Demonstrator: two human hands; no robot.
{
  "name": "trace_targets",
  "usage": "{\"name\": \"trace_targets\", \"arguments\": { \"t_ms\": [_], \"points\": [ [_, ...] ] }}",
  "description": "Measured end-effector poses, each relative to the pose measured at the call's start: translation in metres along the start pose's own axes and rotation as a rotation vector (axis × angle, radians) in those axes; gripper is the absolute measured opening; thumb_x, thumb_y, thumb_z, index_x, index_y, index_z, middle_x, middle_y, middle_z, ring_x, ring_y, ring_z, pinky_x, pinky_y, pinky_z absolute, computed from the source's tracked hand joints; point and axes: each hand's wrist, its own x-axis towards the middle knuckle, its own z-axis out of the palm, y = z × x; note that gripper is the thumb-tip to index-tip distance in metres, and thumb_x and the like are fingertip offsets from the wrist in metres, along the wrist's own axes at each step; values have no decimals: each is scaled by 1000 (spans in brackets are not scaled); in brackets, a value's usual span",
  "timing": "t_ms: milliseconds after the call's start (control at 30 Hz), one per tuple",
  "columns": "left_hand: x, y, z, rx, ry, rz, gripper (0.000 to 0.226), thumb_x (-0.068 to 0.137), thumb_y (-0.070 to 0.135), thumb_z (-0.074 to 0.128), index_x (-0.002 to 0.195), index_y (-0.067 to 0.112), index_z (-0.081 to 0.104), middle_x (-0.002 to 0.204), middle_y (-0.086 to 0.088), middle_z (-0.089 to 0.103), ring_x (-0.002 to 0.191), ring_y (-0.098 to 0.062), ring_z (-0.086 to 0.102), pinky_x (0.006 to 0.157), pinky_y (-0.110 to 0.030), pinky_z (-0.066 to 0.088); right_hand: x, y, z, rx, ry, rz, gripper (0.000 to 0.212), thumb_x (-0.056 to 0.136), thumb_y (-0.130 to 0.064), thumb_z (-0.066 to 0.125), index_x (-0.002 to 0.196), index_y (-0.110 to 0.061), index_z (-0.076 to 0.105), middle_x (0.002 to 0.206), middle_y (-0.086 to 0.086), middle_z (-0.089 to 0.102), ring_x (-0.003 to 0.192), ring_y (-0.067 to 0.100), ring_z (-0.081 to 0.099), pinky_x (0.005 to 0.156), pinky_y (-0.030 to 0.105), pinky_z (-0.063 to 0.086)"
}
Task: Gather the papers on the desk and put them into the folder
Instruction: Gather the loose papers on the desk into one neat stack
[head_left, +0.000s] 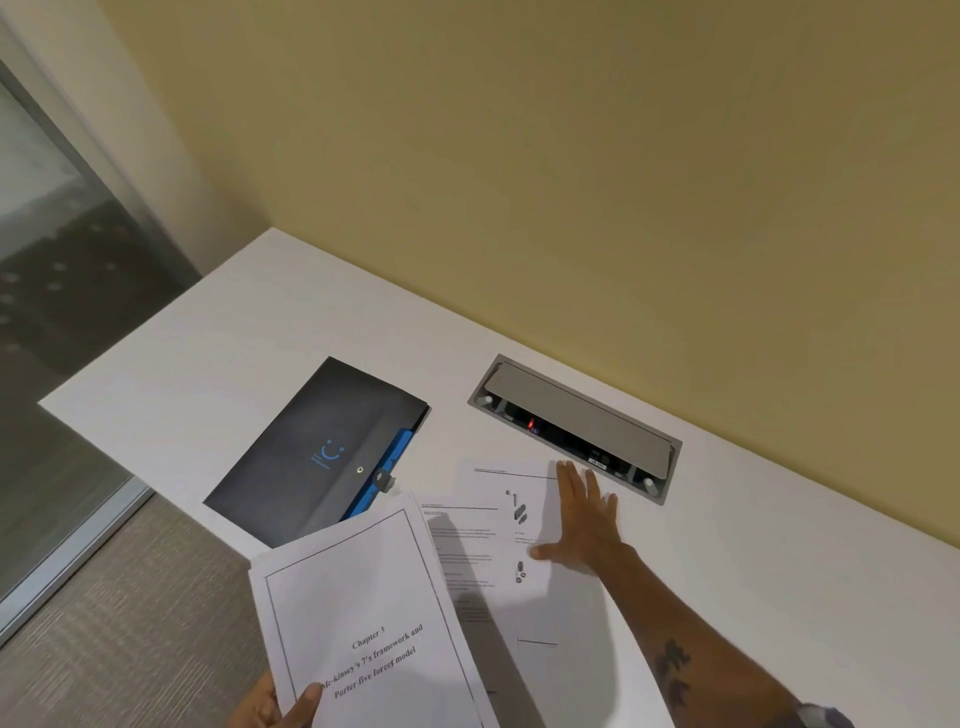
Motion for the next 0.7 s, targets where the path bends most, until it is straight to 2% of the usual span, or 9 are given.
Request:
{"name": "trace_targets", "arguments": {
  "t_ms": [100, 167, 233, 367, 433, 500, 533, 600, 700],
  "points": [
    [-1, 1, -2, -19, 17, 4, 45, 92, -4, 64, 136, 3, 56, 86, -2, 82, 92, -30, 71, 72, -30, 61, 4, 1, 13, -27, -22, -5, 140, 78, -66, 80, 165, -13, -16, 176, 6, -15, 163, 35, -13, 127, 68, 2],
    [-4, 2, -2, -60, 24, -2, 45, 93, -6, 62, 136, 3, 54, 94, -11, 79, 93, -30, 69, 54, -20, 61, 2, 1, 20, -13, 18, 23, 136, 78, -66, 80, 166, -15, -11, 177, 6, -4, 163, 34, -7, 127, 68, 1],
    [-9, 4, 1, -95, 21, 1, 44, 94, -6, 61, 136, 2, 54, 102, -16, 76, 95, -32, 68, 50, -17, 59, -2, 1, 25, -10, 72, 40, 129, 79, -66, 79, 167, -20, -3, 176, 7, 10, 163, 33, 2, 129, 65, 3],
    [-8, 9, 8, -58, 32, 35, 43, 93, -2, 64, 135, 5, 56, 97, -11, 78, 92, -26, 70, 53, -15, 59, -12, -1, 32, 109, 137, 125, 123, 78, -52, 86, 167, -20, 7, 163, 7, 42, 152, 31, 35, 124, 50, 28],
    [-4, 10, 11, -18, 40, 49, 47, 92, -1, 66, 138, 4, 55, 103, -14, 78, 99, -31, 70, 75, -25, 63, -16, 1, 37, 254, 172, 227, 117, 80, -37, 90, 165, -18, 12, 154, 7, 53, 141, 31, 51, 116, 46, 42],
    [0, 12, 13, 22, 28, 66, 51, 92, -2, 66, 141, 2, 54, 107, -15, 78, 111, -39, 67, 101, -45, 53, -21, 7, 41, 451, 224, 324, 101, 86, -23, 86, 163, -17, 22, 148, 9, 61, 130, 34, 63, 107, 45, 51],
    [0, 14, 15, 36, 20, 78, 50, 91, -3, 66, 140, 2, 55, 103, -12, 80, 111, -39, 68, 100, -46, 52, -24, 11, 42, 524, 265, 361, 86, 90, -17, 82, 160, -17, 31, 144, 10, 64, 125, 36, 67, 102, 44, 54],
    [-1, 18, 19, 46, 21, 105, 47, 91, -6, 65, 137, 2, 57, 94, -2, 82, 102, -34, 70, 81, -31, 60, -28, 22, 40, 584, 352, 401, 53, 95, -12, 74, 144, -13, 54, 133, 11, 71, 116, 36, 70, 94, 41, 56],
    [-2, 24, 27, 53, 7, 136, 54, 91, -5, 65, 144, 0, 52, 106, -8, 77, 100, -28, 68, 63, -8, 57, -36, 43, 34, 599, 498, 438, 24, 100, -13, 68, 123, -6, 69, 123, 14, 72, 106, 38, 71, 81, 36, 52]
  ]
}}
